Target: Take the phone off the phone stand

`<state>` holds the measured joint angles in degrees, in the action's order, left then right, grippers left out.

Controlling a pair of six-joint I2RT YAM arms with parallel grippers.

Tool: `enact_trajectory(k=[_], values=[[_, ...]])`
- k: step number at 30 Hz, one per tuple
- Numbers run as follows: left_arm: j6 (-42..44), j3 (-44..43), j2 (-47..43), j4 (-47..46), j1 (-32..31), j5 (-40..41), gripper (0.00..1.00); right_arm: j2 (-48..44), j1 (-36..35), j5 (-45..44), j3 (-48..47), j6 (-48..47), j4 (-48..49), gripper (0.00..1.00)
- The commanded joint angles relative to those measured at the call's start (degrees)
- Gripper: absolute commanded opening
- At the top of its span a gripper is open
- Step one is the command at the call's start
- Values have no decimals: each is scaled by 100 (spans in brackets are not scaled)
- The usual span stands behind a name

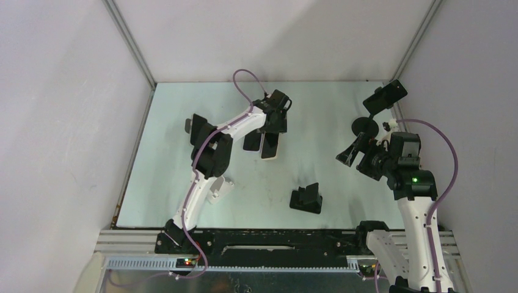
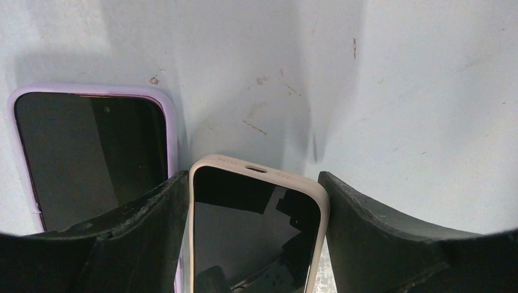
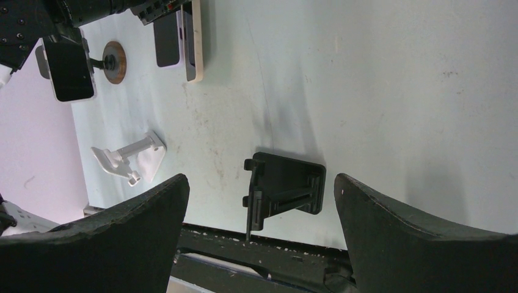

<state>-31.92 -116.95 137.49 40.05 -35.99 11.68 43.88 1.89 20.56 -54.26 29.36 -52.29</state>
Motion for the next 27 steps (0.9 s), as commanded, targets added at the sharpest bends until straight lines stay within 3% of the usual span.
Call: enact_trajectory(k=[1, 15, 27], values=[[148, -284, -55, 188, -37, 242, 76, -44, 23, -45, -25, 47, 123, 92], [88, -264, -51, 237, -40, 285, 90, -123, 22, -51, -25, 23, 70, 92], [83, -458, -425, 259, -44, 31, 93, -73, 41, 49, -42, 88, 234, 92]])
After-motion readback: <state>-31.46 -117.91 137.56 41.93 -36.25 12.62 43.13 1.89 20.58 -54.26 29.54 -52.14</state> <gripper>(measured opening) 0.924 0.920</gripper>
